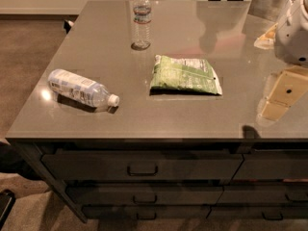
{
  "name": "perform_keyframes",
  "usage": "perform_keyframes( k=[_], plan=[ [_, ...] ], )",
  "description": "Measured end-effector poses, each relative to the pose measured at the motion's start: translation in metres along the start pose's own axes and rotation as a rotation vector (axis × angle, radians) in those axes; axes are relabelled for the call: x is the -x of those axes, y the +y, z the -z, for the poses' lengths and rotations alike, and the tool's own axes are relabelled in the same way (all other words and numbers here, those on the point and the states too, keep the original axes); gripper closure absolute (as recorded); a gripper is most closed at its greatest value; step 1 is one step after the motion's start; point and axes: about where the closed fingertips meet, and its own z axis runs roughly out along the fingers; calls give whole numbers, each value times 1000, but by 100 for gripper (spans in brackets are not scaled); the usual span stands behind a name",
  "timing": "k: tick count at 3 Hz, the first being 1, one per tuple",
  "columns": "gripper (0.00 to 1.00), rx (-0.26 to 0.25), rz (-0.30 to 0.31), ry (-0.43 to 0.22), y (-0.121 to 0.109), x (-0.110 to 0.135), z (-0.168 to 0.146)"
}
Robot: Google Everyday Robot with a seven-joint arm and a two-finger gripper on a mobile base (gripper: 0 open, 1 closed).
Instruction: Move green jalapeno chip bag near blue plastic bottle
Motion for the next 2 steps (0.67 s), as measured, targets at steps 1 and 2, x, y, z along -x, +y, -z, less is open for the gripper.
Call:
perform_keyframes(
  k=[1,2],
  plan=[
    [0,0,0,0,0,0,0],
    [0,24,3,-10,-11,17,-13]
  ],
)
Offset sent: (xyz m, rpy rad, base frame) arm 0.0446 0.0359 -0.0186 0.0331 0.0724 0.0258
